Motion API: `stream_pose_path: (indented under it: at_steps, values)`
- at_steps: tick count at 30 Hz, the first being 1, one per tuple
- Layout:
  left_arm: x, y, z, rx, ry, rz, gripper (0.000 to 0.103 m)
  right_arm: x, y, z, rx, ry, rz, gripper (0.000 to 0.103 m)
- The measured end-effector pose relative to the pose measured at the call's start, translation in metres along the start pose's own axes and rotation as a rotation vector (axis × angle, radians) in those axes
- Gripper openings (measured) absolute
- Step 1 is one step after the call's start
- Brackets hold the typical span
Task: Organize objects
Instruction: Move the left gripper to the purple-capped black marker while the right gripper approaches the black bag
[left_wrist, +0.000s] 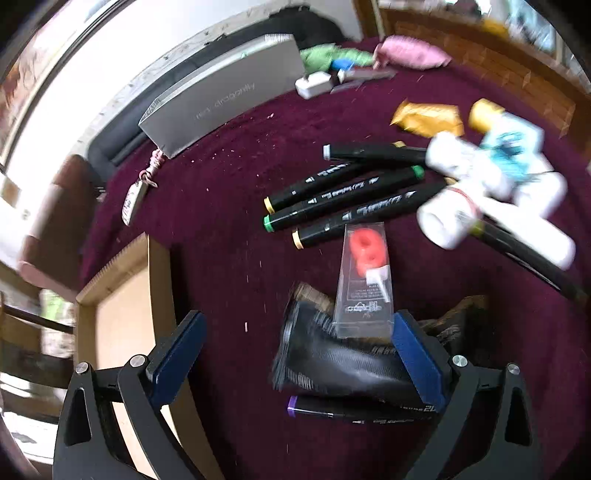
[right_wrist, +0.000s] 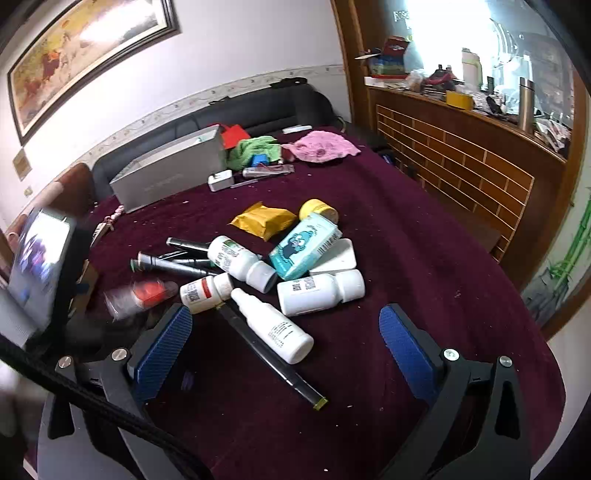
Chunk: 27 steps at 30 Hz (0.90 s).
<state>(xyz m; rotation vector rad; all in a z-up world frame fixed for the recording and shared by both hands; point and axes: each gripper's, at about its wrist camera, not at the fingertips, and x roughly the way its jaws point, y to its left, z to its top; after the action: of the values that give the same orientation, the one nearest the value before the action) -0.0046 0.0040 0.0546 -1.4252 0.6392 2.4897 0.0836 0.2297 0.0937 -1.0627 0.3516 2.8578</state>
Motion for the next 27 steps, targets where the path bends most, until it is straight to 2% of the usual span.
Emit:
stream_pose_path:
  at_steps: [4, 9, 14, 18, 20, 22, 27]
  values:
    - [-0.026, 0.028, -0.03, -0.114, -0.064, -0.049, 0.097, 0.002, 0.004, -0.001, -0.015, 0.019, 0.055, 0.102]
    - [-0.04, 0.055, -0.059, -0.266, -0.081, -0.118, 0.097, 0.001, 0.009, -0.008, -0.041, 0.035, 0.066, 0.102]
    - [-0.029, 0.046, -0.074, -0.338, -0.005, -0.132, 0.097, -0.001, 0.014, -0.015, -0.056, 0.048, 0.084, 0.102]
    - [-0.004, 0.037, -0.075, -0.465, 0.115, -0.223, 0.097, -0.002, 0.014, -0.015, -0.043, 0.046, 0.084, 0.102]
    - [0.004, 0.031, -0.071, -0.487, 0.14, -0.229, 0.097, -0.003, 0.014, -0.016, -0.041, 0.047, 0.082, 0.102]
    - [0.008, 0.023, -0.061, -0.478, 0.129, -0.213, 0.097, -0.004, 0.015, -0.017, -0.044, 0.047, 0.08, 0.102]
    - [0.018, -0.003, -0.032, -0.398, 0.103, -0.116, 0.097, -0.005, 0.014, -0.015, -0.043, 0.045, 0.083, 0.102]
